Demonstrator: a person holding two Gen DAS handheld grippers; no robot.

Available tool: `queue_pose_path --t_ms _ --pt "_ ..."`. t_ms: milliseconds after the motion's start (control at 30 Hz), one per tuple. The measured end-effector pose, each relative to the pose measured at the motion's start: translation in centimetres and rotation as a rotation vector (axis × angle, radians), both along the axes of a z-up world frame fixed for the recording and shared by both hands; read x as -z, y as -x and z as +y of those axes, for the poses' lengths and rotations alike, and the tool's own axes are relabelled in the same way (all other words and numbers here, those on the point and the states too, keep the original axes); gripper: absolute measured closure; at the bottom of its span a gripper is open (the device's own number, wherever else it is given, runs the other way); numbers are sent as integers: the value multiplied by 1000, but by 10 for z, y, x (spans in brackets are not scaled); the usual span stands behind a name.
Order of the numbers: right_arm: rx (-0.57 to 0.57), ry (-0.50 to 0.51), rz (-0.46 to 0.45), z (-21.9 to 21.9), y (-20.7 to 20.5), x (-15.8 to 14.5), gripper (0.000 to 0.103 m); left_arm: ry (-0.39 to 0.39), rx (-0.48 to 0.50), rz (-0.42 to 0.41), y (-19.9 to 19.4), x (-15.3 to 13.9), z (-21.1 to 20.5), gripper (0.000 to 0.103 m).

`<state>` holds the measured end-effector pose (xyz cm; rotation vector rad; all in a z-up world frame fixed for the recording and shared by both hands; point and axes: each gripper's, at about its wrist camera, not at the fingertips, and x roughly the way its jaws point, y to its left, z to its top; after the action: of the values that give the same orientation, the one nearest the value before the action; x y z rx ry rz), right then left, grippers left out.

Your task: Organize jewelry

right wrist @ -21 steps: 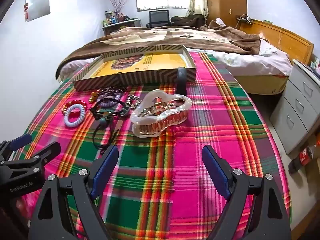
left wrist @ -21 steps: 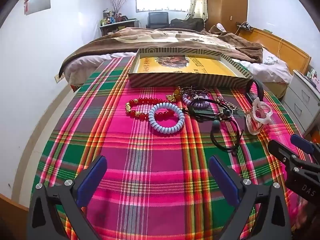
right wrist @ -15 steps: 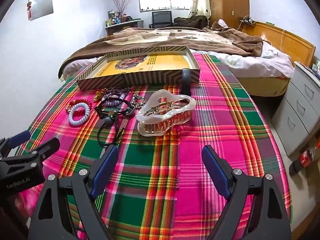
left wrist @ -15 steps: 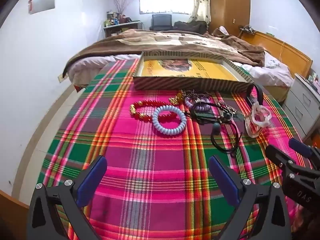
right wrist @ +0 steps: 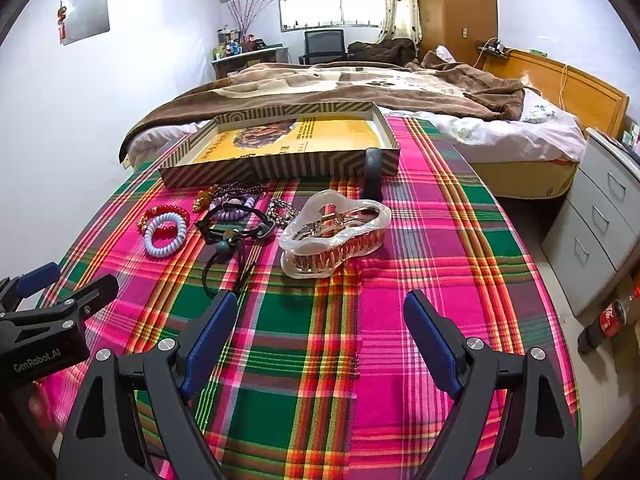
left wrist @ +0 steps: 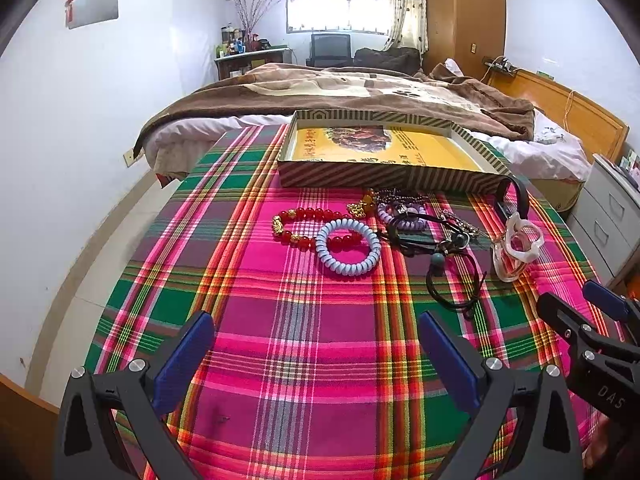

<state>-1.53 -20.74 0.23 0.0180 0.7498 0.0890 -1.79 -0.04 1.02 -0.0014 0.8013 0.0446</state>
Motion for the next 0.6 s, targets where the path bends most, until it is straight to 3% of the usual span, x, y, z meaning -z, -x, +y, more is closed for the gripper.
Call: queue_pose_path --t_ms 600 --pt "6 12 -10 1 0 -2 18 -4 -7 -5 3 1 2 0"
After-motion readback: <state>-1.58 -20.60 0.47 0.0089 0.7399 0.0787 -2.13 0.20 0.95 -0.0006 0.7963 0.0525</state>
